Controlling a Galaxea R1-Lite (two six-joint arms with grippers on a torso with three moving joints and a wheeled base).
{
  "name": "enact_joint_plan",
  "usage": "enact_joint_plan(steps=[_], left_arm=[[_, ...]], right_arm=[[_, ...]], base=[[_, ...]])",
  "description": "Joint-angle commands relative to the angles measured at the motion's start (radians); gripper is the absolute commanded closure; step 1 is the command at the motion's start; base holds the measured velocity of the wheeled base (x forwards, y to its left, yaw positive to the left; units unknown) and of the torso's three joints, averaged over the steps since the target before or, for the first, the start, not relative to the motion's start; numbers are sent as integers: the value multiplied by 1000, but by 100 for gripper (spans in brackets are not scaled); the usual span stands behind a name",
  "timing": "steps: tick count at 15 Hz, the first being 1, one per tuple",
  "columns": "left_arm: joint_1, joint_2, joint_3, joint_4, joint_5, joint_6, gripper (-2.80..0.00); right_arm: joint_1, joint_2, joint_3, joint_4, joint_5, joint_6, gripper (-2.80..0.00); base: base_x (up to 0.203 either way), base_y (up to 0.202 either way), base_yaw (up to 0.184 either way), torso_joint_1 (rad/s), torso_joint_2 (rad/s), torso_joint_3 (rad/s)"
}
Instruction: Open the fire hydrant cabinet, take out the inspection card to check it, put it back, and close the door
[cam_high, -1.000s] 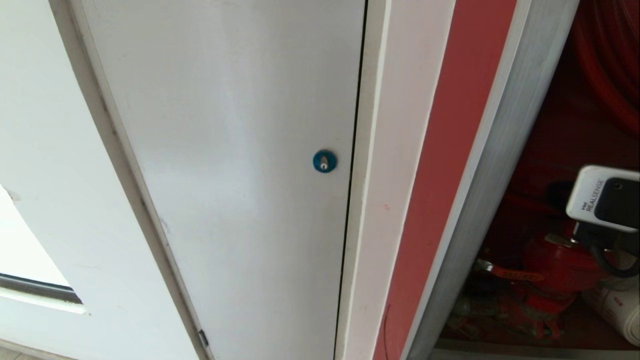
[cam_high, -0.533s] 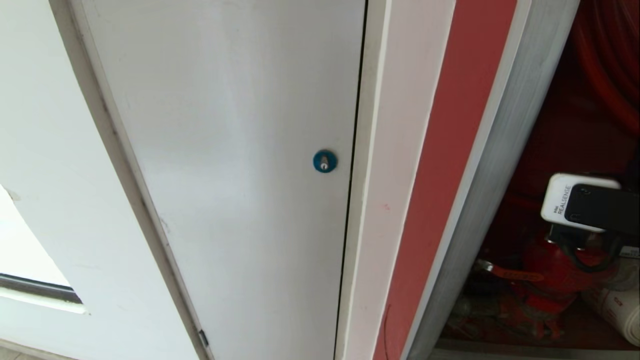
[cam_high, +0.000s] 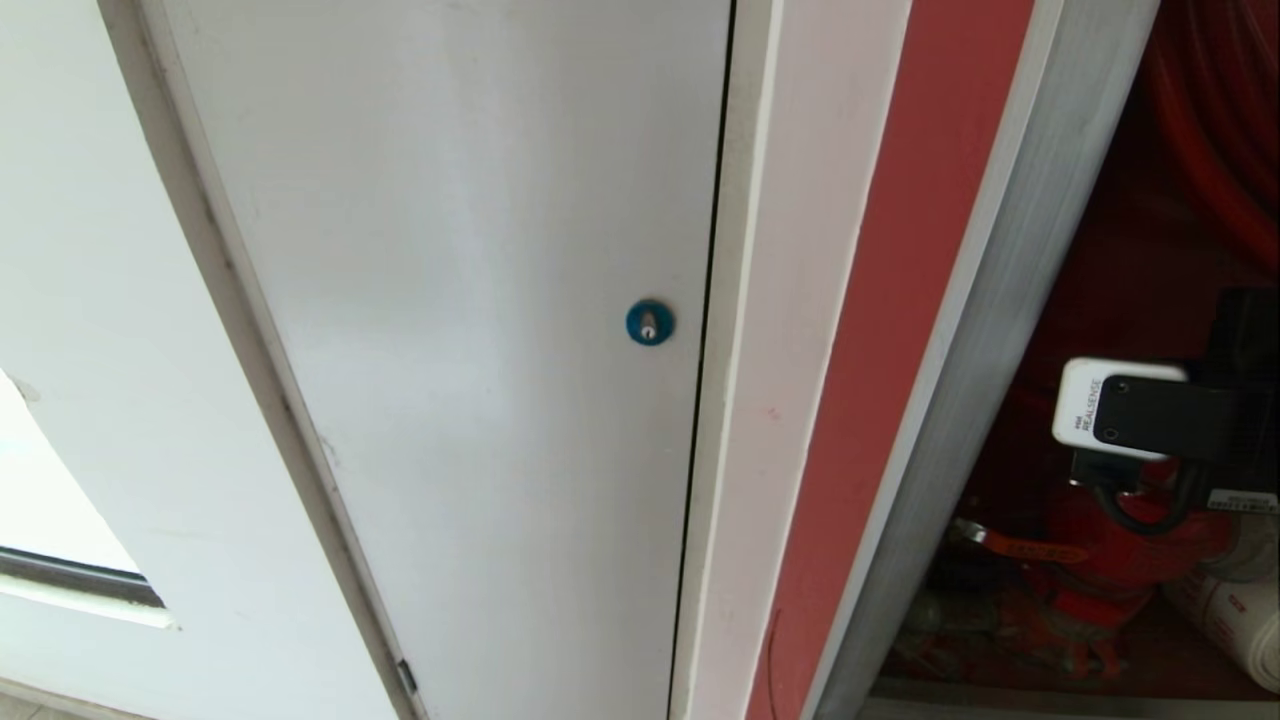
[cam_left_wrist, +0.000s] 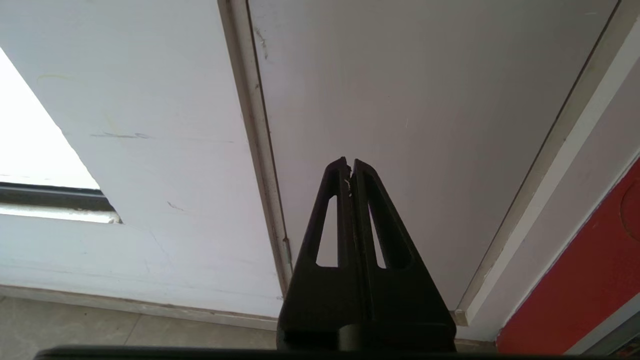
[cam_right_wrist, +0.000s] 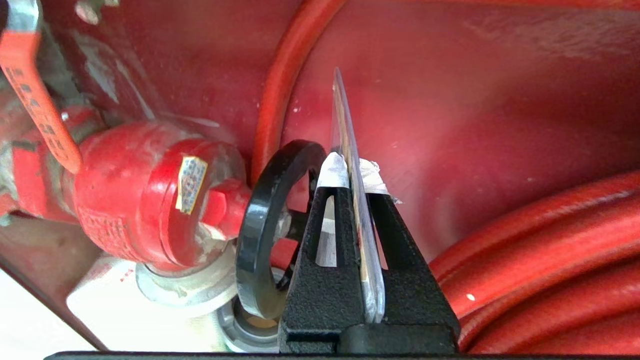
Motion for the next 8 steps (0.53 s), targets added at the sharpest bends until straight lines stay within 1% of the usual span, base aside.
enact_joint_plan(steps=[1, 3, 5, 7, 8], left_arm=[[0, 1, 0, 1, 1, 0, 0], [0, 1, 0, 0, 0, 0, 0], [0, 1, 0, 0, 0, 0, 0], [0, 1, 0, 0, -1, 0, 0], [0, 1, 0, 0, 0, 0, 0]], right_arm=[[-13, 6, 0, 1, 7, -22, 0], [-38, 16, -3, 1, 39, -26, 0], [-76, 17, -6, 0, 91, -64, 0], [-111, 17, -9, -3, 114, -96, 0], [-123, 17, -9, -3, 121, -99, 0]], base=[[0, 0, 0, 0, 0, 0], [0, 0, 0, 0, 0, 0], [0, 0, 0, 0, 0, 0], [0, 0, 0, 0, 0, 0], [0, 0, 0, 0, 0, 0]])
